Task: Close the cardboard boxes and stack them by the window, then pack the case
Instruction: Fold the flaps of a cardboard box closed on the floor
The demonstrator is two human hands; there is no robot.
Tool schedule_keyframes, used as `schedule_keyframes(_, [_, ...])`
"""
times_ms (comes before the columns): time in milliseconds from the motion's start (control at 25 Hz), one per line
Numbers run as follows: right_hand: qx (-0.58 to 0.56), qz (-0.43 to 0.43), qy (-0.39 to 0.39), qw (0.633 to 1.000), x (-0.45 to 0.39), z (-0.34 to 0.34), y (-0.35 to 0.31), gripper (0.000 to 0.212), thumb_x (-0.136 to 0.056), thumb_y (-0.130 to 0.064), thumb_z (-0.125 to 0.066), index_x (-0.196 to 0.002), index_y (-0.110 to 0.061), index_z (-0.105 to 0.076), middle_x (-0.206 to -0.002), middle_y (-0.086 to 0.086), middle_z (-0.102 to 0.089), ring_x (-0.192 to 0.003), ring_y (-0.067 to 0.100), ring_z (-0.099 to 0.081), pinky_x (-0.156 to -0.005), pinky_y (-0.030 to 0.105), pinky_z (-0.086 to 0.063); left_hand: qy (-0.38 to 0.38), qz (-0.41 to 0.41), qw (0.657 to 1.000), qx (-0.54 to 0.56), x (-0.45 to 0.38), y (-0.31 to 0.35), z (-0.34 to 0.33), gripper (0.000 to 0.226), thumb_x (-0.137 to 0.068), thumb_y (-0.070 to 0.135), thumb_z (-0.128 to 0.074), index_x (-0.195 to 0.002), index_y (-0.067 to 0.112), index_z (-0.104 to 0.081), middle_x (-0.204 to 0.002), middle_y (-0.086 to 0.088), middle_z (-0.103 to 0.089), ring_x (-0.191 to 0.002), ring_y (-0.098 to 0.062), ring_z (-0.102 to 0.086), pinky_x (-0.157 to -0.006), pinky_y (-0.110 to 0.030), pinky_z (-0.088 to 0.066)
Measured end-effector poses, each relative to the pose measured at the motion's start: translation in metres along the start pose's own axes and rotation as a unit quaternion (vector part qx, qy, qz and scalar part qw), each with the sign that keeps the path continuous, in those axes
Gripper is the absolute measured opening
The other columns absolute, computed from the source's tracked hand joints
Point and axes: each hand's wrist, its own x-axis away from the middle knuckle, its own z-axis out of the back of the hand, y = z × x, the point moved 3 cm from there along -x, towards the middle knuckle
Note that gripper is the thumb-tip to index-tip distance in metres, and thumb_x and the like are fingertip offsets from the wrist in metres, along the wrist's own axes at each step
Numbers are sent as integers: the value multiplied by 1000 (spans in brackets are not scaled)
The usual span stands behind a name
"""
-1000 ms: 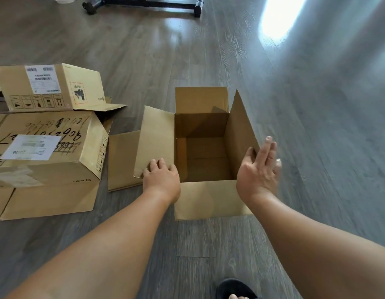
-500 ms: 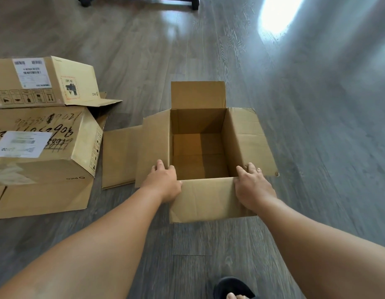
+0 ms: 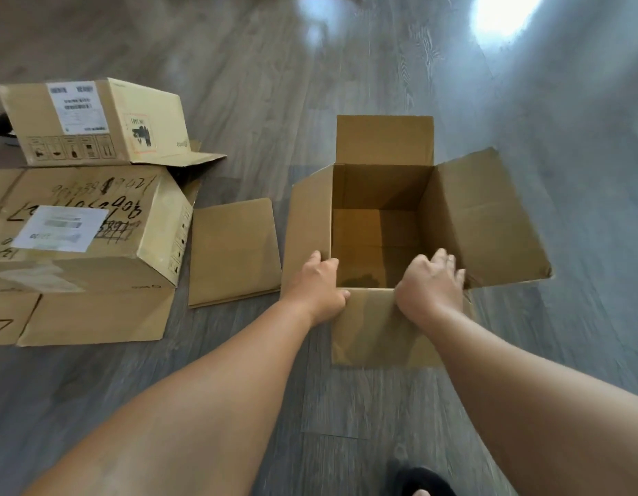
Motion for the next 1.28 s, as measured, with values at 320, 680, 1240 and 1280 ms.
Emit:
schedule_keyframes(320, [-193, 187, -61, 961, -20, -15, -142, 30, -93, -12, -46, -119, -8, -61, -157, 3, -38, -130, 34, -51, -99, 45, -48, 45, 9, 998, -34, -22, -26, 51, 18, -85, 31, -65, -86, 16, -55, -98, -6, -60, -93, -31, -61, -76, -39, -50])
schedule_keyframes(680, [-30, 338, -109, 934, -11, -89, -244, 23, -84, -4, -50, -105, 0, -57, -118, 15, -47, -121, 33, -47, -99, 37, -40, 64, 179, 977, -99, -43, -210, 58, 20, -94, 27, -49, -93, 10, -57, -112, -20, -63, -104, -37, -60, -79, -37, -47])
schedule_keyframes(1240, [129, 125, -262, 948, -14, -167, -258, 59, -95, -15, -48, -148, 1, -27, -153, 31, -23, -143, 49, -21, -116, 50, -30, 10, 210, 978, 7, -53, -275, 17, 20, -91, 26, -58, -83, 14, -45, -96, -8, -52, -87, -29, -50, -72, -32, -40])
schedule_keyframes(1280, [164, 118, -264, 943, -15, -170, -256, 63, -97, -17, -47, -151, 1, -21, -155, 33, -18, -144, 53, -15, -117, 54, -26, 13, 209, 978, 8, -53, -275, 17, 23, -89, 26, -60, -79, 16, -42, -94, -6, -51, -87, -28, -50, -71, -32, -40])
